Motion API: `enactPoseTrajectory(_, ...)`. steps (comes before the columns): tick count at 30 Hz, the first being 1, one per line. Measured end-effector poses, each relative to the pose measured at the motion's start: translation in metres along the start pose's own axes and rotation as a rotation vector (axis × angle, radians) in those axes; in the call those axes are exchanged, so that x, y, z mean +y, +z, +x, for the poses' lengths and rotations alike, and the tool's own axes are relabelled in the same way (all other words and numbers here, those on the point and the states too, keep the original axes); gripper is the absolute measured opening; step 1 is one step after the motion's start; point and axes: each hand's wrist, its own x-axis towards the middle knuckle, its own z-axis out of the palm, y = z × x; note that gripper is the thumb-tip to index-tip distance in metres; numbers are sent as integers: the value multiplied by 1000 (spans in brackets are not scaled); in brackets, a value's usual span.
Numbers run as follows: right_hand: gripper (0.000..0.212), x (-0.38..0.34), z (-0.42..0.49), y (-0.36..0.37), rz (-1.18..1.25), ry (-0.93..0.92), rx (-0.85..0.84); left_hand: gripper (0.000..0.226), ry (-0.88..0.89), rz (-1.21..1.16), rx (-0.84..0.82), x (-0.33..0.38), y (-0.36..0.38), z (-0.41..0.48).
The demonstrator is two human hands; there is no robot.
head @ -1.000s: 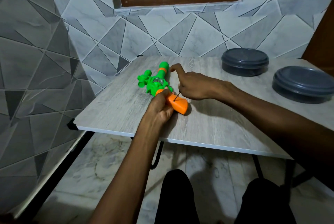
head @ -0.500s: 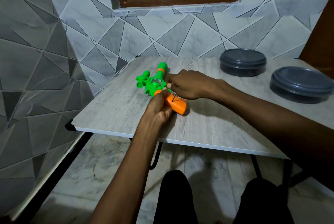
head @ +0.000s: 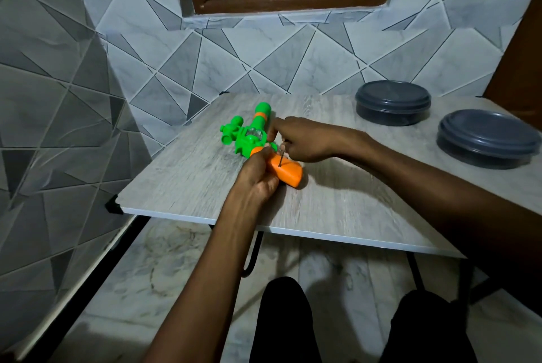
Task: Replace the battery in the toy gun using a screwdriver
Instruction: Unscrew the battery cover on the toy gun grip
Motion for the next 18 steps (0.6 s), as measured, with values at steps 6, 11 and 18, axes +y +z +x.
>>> enactPoseTrajectory(6,40,-8,-5,8,-278,76,181,22,-39,-2,-24,2,2,-3)
enactPoseTrajectory(11,40,-11,-11,6,-329,62,262,34,-37,29,3,2,4,-5)
enactPoseTrajectory(18,39,-9,-6,-1,-45,94,14,44,-9,30,29,1,2,-1)
